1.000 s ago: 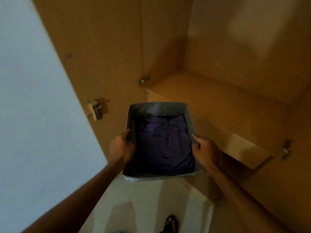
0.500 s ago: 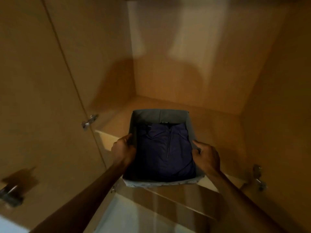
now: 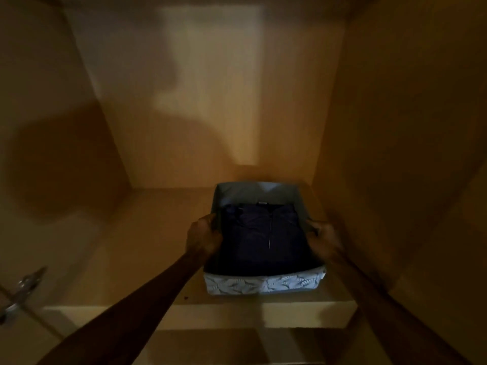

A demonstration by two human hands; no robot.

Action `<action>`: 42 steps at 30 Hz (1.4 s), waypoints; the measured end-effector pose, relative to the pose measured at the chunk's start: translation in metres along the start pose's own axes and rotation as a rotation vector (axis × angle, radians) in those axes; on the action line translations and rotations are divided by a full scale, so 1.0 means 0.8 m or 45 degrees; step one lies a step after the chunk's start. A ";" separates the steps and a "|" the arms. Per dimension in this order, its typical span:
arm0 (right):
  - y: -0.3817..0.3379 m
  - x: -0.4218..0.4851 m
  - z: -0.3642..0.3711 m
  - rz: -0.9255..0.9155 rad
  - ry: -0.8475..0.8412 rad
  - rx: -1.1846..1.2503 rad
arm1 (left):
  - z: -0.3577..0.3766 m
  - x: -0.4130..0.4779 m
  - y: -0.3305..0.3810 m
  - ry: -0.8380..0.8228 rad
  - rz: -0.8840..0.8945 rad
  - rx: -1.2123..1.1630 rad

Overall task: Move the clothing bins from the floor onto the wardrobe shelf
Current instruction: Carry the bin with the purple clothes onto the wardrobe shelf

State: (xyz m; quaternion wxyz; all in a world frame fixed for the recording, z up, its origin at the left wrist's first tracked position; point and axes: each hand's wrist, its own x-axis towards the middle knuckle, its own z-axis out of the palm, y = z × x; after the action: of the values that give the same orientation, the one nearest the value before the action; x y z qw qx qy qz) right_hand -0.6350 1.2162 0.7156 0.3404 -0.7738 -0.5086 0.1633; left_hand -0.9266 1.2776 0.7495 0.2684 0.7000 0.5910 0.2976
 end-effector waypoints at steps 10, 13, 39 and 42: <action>0.008 0.022 -0.013 0.346 0.072 -0.049 | 0.026 0.066 0.003 -0.926 -0.003 0.170; 0.015 0.024 -0.019 0.369 0.069 -0.136 | 0.030 0.079 -0.005 -0.974 0.039 0.020; 0.031 0.074 -0.012 0.178 -0.125 -0.065 | 0.142 0.092 0.030 -0.388 0.363 0.189; 0.034 0.076 -0.008 0.167 -0.248 -0.269 | 0.144 0.100 0.024 -0.456 0.401 0.512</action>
State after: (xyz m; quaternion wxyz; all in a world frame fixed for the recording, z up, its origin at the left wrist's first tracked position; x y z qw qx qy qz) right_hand -0.5866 1.2615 0.7068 0.1947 -0.8174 -0.5019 0.2051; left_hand -0.8189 1.3506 0.6931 0.1751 0.8633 0.4656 0.0847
